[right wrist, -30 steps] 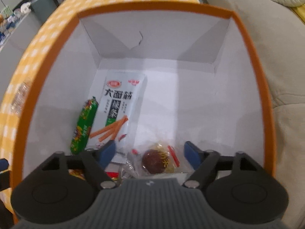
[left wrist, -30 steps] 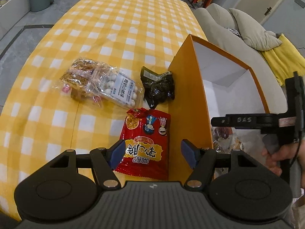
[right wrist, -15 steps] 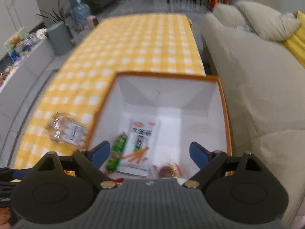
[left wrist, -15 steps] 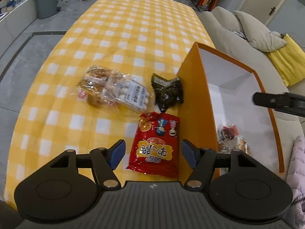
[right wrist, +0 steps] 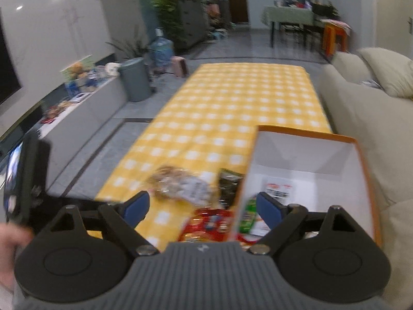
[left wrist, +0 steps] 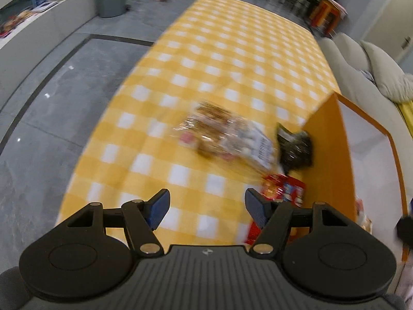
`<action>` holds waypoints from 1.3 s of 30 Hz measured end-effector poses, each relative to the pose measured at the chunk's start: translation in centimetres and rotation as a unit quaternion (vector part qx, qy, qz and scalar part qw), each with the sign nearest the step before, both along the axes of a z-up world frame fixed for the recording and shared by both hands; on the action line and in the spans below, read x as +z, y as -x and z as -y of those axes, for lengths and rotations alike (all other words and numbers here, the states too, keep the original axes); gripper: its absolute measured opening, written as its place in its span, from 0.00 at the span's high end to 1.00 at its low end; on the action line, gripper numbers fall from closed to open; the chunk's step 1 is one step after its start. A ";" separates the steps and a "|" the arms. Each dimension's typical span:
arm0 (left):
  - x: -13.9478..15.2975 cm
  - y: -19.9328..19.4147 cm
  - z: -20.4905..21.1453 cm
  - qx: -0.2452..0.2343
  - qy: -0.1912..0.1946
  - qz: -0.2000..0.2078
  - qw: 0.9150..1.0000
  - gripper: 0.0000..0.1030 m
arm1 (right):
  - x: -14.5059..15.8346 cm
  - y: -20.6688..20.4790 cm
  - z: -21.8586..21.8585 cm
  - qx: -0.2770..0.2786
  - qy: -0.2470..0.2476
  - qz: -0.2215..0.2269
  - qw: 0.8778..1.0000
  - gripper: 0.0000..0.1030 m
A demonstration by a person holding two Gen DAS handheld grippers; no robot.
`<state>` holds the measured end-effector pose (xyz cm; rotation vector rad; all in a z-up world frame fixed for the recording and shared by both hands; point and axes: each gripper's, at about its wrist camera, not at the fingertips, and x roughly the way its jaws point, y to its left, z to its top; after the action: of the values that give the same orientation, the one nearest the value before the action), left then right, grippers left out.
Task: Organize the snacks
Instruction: 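Grasp the clear quail-egg bag with the right tool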
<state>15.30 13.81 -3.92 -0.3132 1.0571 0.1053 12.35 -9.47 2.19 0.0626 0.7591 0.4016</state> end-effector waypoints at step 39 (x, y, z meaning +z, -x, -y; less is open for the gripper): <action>-5.7 -3.2 -10.2 0.060 0.070 -0.068 0.993 0.24 | -10.9 -15.1 -14.1 0.382 0.296 -0.027 0.875 0.32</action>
<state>18.53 24.01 -9.63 -0.5021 1.1827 0.1613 27.48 4.66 -8.68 -0.8340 0.9195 0.9011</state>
